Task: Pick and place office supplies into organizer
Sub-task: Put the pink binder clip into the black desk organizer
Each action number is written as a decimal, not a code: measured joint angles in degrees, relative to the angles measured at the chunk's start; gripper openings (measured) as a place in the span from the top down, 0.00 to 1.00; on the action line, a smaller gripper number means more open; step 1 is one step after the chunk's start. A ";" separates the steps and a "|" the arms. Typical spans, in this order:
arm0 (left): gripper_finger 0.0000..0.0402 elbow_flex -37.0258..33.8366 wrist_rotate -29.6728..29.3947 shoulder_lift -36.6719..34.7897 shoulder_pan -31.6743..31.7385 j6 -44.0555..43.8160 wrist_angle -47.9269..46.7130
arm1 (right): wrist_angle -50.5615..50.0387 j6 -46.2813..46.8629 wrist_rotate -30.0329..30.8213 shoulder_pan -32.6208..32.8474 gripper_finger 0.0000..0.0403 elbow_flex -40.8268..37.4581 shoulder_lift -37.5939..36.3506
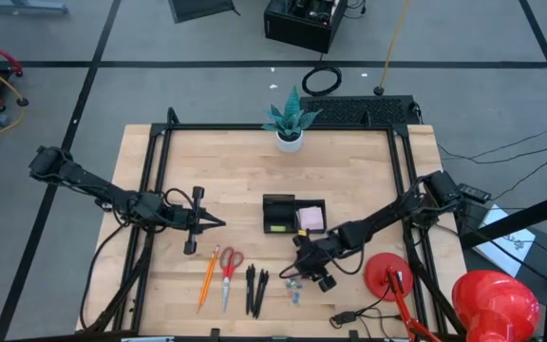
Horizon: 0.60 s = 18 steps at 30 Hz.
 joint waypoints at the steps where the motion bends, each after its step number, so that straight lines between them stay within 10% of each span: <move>1: 0.96 0.00 0.00 0.00 0.00 -0.01 0.00 | 1.27 0.20 -0.05 0.00 0.60 -0.52 0.00; 18: 0.96 0.00 0.00 0.00 0.00 -0.04 -0.33 | 6.22 2.70 -4.45 -0.02 0.60 -0.94 2.75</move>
